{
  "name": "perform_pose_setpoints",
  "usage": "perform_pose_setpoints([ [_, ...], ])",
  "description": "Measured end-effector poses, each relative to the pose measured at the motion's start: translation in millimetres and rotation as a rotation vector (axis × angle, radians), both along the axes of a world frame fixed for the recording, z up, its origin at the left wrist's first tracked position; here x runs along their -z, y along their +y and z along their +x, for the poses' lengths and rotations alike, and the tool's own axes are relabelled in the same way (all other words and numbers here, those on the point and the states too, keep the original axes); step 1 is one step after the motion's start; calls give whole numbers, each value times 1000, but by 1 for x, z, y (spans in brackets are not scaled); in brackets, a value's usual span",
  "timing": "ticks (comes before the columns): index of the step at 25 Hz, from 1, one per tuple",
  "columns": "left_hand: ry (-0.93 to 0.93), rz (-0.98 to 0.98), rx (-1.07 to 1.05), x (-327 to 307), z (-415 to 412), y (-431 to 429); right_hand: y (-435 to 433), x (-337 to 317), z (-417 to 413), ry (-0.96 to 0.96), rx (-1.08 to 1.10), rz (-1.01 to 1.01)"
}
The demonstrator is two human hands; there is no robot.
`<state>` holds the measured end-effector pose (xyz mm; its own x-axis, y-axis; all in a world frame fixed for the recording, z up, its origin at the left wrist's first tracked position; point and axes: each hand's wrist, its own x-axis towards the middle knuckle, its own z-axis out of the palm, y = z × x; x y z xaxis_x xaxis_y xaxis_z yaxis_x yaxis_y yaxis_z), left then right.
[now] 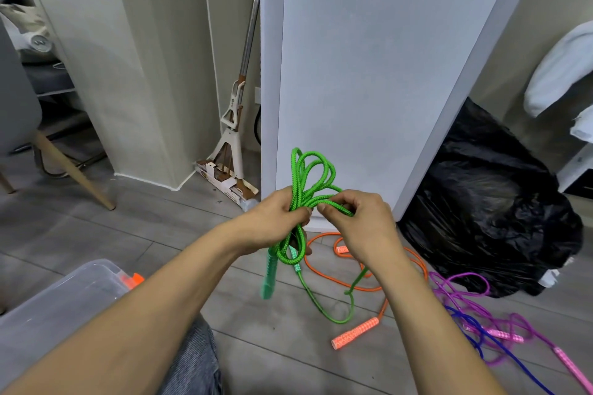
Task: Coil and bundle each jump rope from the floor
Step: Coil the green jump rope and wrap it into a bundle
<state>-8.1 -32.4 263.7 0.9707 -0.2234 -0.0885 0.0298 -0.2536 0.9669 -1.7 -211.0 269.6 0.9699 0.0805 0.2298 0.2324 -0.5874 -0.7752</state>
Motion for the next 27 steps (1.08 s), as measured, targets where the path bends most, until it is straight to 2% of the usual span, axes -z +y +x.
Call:
perform_pose_setpoints([
  [4, -172, 145, -287, 7, 12, 5, -6, -3, 4, -8, 1, -36],
  [9, -191, -83, -741, 6, 25, 21, -25, -7, 13, 96, 52, -60],
  [12, -153, -221, -877, 11, 29, 30, -36, -2, 18, 228, 66, -33],
  [14, -89, -327, -823, 13, 31, 29, -39, 2, 20, 235, 158, 24],
  [16, 2, -451, -697, 9, 28, 19, -34, 1, 18, 151, 247, 121],
  [20, 106, -514, -474, 0, 10, -8, 0, -7, 3, 45, 176, 435],
  [25, 125, -548, -390, 1, 4, -23, 31, 4, -7, 10, 78, 444],
  [27, 134, -547, -394, 1, 3, -25, 34, 9, -7, -3, 64, 382],
])
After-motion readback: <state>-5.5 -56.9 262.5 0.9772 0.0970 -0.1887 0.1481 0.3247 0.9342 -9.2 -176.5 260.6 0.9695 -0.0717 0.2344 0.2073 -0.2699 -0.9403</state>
